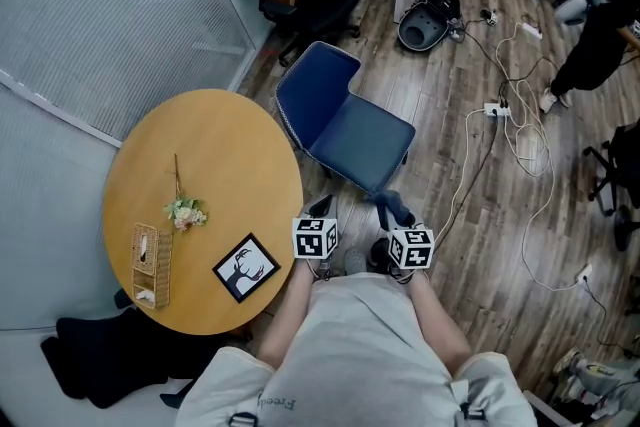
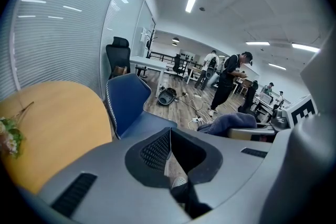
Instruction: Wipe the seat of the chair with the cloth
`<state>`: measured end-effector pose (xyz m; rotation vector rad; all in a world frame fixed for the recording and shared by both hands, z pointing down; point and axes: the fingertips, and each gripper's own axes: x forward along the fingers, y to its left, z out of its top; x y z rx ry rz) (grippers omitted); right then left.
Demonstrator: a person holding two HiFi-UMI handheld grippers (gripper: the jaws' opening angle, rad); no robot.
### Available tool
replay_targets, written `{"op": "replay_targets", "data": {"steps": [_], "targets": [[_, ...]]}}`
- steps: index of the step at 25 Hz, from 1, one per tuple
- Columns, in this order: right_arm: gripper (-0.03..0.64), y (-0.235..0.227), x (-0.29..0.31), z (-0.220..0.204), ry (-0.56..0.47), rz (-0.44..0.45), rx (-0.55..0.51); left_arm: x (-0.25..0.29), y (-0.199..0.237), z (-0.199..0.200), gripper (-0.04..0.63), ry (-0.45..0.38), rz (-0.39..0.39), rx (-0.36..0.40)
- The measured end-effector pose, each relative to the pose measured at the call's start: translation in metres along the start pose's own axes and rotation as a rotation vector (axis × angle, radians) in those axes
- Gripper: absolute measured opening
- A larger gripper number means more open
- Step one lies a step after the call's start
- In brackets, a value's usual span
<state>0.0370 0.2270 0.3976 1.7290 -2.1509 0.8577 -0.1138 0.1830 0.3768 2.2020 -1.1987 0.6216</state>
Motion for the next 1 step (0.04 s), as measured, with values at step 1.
{"op": "replay_targets", "data": {"steps": [1], "targets": [[0.058,-0.0004,-0.0001,0.0,0.0,0.0,0.001,0.0001,0.0,0.0001,0.028,0.0,0.0,0.0]]}}
